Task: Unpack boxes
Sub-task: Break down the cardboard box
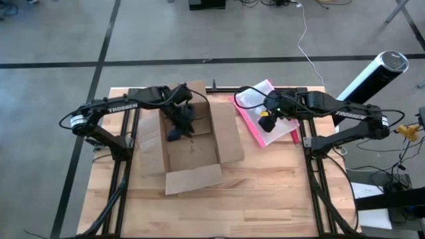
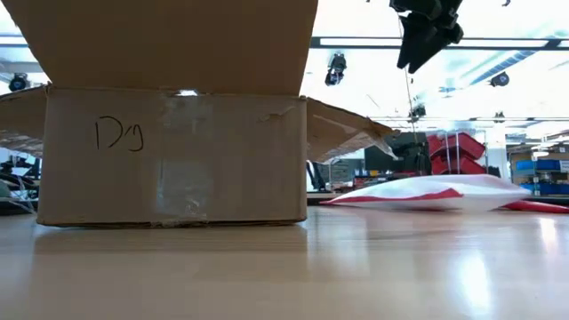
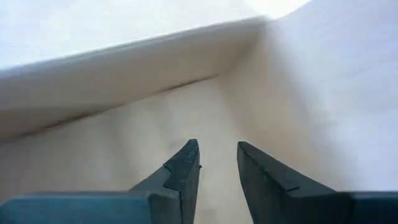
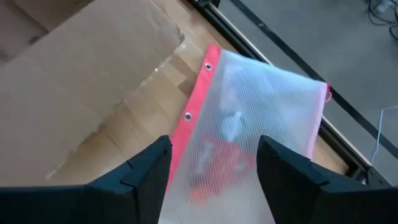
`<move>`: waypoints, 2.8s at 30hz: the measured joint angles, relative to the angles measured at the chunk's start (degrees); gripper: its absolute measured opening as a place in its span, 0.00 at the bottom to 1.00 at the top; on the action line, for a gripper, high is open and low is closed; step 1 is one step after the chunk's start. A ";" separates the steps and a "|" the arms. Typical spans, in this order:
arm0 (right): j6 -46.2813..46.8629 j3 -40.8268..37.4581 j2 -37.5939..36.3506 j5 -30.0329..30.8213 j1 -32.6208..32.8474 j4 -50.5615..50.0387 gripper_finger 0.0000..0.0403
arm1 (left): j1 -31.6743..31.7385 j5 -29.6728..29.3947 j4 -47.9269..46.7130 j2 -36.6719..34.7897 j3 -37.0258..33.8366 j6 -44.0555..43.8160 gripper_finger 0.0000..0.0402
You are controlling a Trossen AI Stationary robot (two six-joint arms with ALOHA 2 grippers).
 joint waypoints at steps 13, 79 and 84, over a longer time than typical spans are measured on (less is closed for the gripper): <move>-0.92 0.00 0.61 0.03 0.00 0.25 0.52 | -14.59 8.77 -8.56 -0.11 -1.06 -5.00 0.48; -19.54 15.81 -4.83 15.14 -0.74 13.56 0.51 | -6.55 38.17 37.76 -11.59 6.81 -49.08 0.00; -18.95 16.22 -7.71 13.73 -0.74 14.23 0.51 | -6.58 39.23 55.51 -11.34 -0.26 -61.49 0.00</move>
